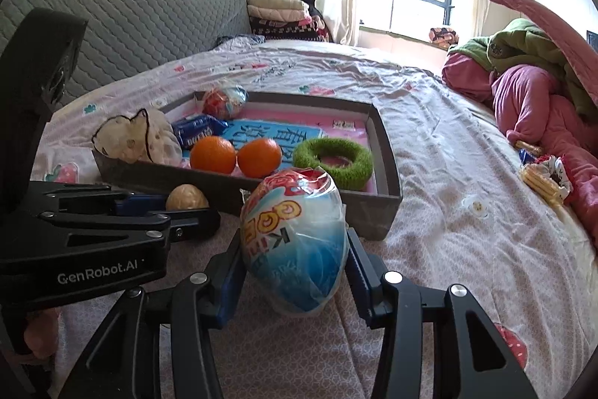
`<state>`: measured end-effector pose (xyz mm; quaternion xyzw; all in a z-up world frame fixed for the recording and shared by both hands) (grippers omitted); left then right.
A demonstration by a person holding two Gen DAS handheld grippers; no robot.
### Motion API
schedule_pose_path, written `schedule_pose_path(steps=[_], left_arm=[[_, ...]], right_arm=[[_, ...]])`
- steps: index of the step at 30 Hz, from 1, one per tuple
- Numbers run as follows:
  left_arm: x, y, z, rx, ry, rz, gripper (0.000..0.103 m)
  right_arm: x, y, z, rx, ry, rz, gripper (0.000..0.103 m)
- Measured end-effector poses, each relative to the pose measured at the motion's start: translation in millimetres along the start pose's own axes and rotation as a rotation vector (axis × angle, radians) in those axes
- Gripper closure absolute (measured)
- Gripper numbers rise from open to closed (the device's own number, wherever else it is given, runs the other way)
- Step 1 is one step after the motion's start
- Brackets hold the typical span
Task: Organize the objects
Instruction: 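Close the left tool on the walnut while the right tool grips the Kinder egg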
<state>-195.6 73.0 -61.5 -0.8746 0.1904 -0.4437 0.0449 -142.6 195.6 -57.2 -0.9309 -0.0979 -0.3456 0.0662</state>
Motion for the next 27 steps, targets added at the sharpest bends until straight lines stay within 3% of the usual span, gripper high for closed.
schedule_pose_path(steps=[6,27], left_arm=[[16.2,-1.7,-3.4,-0.006,-0.045,0.021,0.072],[52.9,1.5,-20.1,-0.05,-0.21,-0.081,0.072]], right_arm=[[14.3,-2.1,-6.8,-0.009,-0.073,0.011,0.054],[37.9,-11.2,-33.1,-0.045,-0.22,0.026,0.054]])
Point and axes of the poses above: each gripper's, at about its wrist camera, not at the fingertips, and x roughly against the way its jaws point, y to its left, z to its underside, the point moved 1 cm from there along -x, roughly the way its jaws point, and after that the axes turned 4 degrees about y, right-handed, at the moved point
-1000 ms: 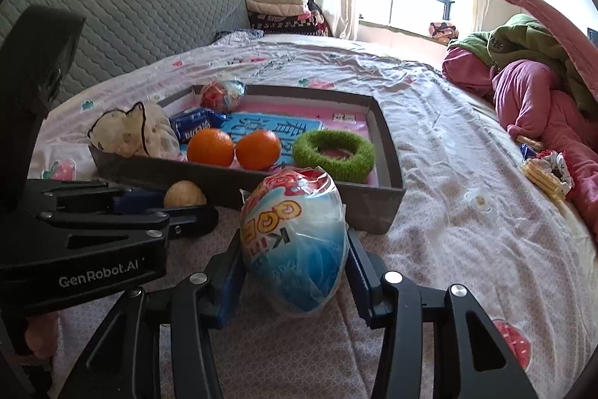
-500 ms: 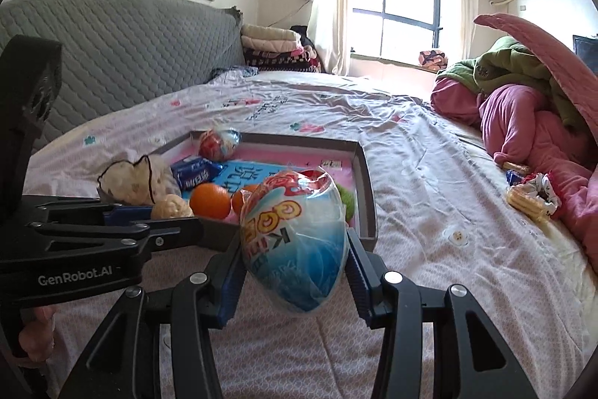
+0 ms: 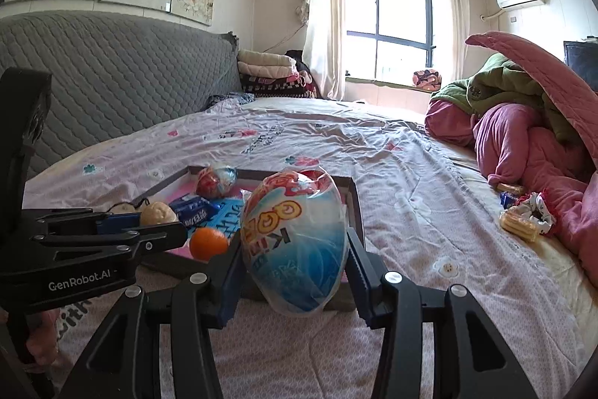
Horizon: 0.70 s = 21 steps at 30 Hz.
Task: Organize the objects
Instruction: 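Close the left tool on the walnut while the right tool grips the Kinder egg, then lift and carry the walnut and Kinder egg over the tray with both tools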
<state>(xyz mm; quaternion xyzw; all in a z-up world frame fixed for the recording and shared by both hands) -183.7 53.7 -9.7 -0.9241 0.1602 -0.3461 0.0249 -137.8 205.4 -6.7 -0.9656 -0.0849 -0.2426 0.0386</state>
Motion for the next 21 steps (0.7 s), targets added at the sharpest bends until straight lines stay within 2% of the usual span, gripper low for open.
schedule_pose_path(steps=[5,12,21], left_arm=[[6.9,9.6,-10.0,-0.009,-0.049,-0.046,0.072],[17.2,34.7,-25.1,0.031,-0.105,-0.101,0.072],[6.3,50.9,-38.7,0.074,-0.115,-0.128,0.072]], right_arm=[[2.1,-0.5,-8.5,0.006,-0.035,-0.005,0.054],[-2.6,2.0,-19.4,0.021,-0.05,-0.012,0.053],[-26.5,1.9,-28.2,0.04,-0.026,-0.006,0.053]])
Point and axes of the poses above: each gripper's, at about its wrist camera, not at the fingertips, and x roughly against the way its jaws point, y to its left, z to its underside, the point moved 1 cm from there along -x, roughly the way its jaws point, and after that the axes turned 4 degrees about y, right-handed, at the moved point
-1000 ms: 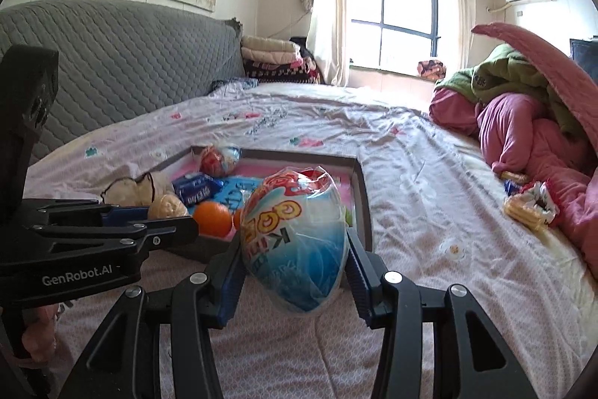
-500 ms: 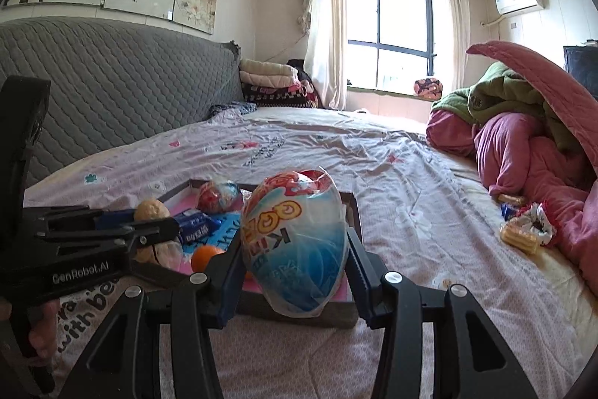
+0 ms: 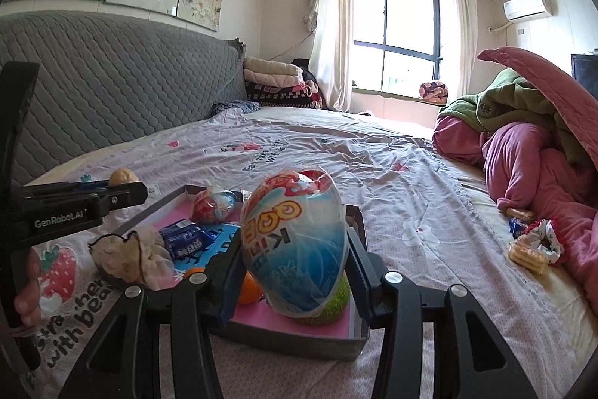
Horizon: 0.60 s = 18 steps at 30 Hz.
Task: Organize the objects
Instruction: 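Lift and carry the walnut and Kinder egg over the tray with both tools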
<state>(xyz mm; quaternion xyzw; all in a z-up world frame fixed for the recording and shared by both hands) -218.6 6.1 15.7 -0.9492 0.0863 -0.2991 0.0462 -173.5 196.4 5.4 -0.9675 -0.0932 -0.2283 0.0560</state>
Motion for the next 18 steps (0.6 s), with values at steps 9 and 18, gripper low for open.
schedule_pose_path(steps=[9,18], left_arm=[[-22.3,-15.1,-1.2,-0.038,0.006,-0.028,0.071],[-53.5,-15.4,3.5,-0.048,0.065,-0.049,0.071]], right_arm=[[-18.9,-12.4,-7.7,-0.022,0.007,0.008,0.053],[-33.5,-14.7,-3.8,-0.032,0.072,0.005,0.053]])
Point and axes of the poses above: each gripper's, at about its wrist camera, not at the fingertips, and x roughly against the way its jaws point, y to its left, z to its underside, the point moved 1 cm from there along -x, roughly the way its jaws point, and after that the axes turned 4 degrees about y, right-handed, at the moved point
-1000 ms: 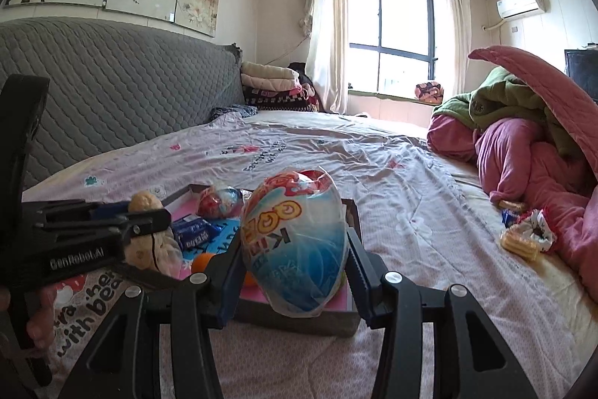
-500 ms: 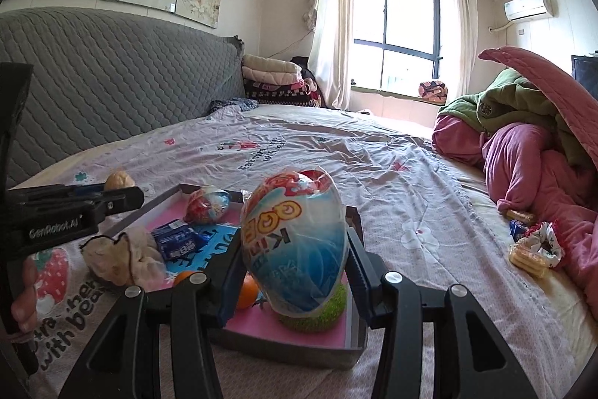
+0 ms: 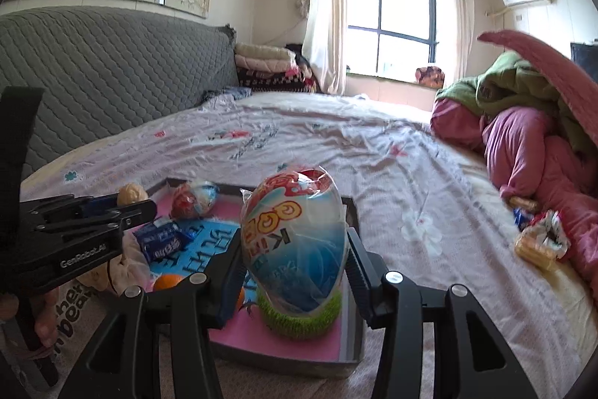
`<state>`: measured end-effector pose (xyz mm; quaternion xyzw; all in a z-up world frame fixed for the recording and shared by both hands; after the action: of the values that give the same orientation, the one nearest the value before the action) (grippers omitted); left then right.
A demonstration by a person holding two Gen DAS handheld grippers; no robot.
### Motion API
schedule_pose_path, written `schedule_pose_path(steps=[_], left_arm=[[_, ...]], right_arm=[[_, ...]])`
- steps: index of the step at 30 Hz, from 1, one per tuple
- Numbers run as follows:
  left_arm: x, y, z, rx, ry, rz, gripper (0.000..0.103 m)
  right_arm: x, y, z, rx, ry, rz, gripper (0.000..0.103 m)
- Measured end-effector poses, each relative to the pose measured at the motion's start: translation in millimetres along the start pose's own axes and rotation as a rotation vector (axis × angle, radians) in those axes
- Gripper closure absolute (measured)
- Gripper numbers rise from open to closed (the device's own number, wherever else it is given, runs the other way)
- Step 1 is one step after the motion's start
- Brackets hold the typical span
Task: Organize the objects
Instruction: 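Lift and carry the walnut and Kinder egg over the tray with both tools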
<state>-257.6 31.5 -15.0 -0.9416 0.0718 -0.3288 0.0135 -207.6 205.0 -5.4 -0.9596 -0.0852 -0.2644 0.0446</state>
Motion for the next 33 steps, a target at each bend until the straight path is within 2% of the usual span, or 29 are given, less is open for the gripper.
schedule_pose_path(steps=[7,17,33], left_arm=[[-7.8,-4.3,6.3,-0.022,0.033,0.015,0.071],[-21.2,-5.7,12.9,-0.021,0.094,0.021,0.071],[-28.6,-11.9,17.6,-0.054,0.127,0.035,0.071]], right_arm=[[-6.1,7.2,13.0,0.012,0.079,-0.038,0.053],[-20.7,11.8,22.9,0.018,0.163,-0.037,0.053],[-32.6,15.7,28.0,0.037,0.225,-0.038,0.053]])
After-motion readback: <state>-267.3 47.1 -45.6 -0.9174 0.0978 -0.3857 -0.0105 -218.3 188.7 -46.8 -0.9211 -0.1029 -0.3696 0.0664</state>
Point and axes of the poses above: each gripper's, at about its wrist camera, not at the fingertips, and x roughly against the way its jaws point, y to its left, z to its underside, the point moved 1 cm from there along -x, roughly the way its jaws point, and after that the axes turned 4 degrees about y, right-handed, at the moved point
